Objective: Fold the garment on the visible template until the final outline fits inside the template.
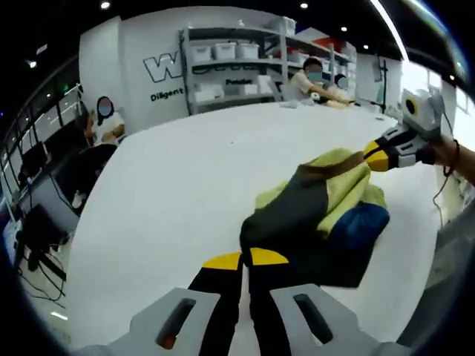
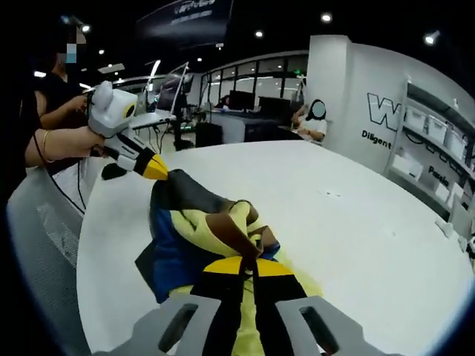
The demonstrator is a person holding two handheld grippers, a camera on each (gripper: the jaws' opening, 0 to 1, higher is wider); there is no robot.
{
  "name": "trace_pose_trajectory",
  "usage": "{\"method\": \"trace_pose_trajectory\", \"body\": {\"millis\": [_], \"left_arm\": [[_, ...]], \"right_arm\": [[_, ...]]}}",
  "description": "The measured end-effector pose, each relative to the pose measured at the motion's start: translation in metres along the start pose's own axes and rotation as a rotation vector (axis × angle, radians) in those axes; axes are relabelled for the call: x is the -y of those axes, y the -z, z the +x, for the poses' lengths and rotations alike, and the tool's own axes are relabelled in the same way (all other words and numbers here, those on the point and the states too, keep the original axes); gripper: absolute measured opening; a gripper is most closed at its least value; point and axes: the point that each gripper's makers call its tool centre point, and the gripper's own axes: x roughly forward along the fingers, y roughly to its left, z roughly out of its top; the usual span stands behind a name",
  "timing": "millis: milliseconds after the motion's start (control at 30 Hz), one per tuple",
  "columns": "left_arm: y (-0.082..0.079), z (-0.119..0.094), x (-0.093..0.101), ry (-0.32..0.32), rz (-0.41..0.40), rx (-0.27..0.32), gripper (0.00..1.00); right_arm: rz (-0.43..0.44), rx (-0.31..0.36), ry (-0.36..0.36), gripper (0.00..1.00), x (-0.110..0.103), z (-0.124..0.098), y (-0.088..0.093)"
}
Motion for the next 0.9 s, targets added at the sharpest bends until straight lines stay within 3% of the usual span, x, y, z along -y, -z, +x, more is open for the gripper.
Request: {"method": "trace_pose_trajectory", "body": {"millis": [167,367,600,900], "left_arm": [[-0.001,-0.002,0.001,-0.003,-0.003,0.002,0.02],[0.000,-0.003,0.005,0.000,-0.009,0.005,0.02],[0.000,-0.005,0.012,0.016,-0.028,0.015,0.02],[0.001,-0.006,0.020,0.033,-0.036,0.025,0.02]], "right_arm": [[-0.057,0.033,-0.052,0.00,-0.022,-0.003,-0.025],[-0.073,0.054,-0.127,0.00,-0.050,0.004,-0.039],[-0.090,0.045,-0.195,0.00,-0.078,0.021,-0.038],[-0.098,-0.009,-0.250,0.00,-0.100,0.043,-0.023]]}}
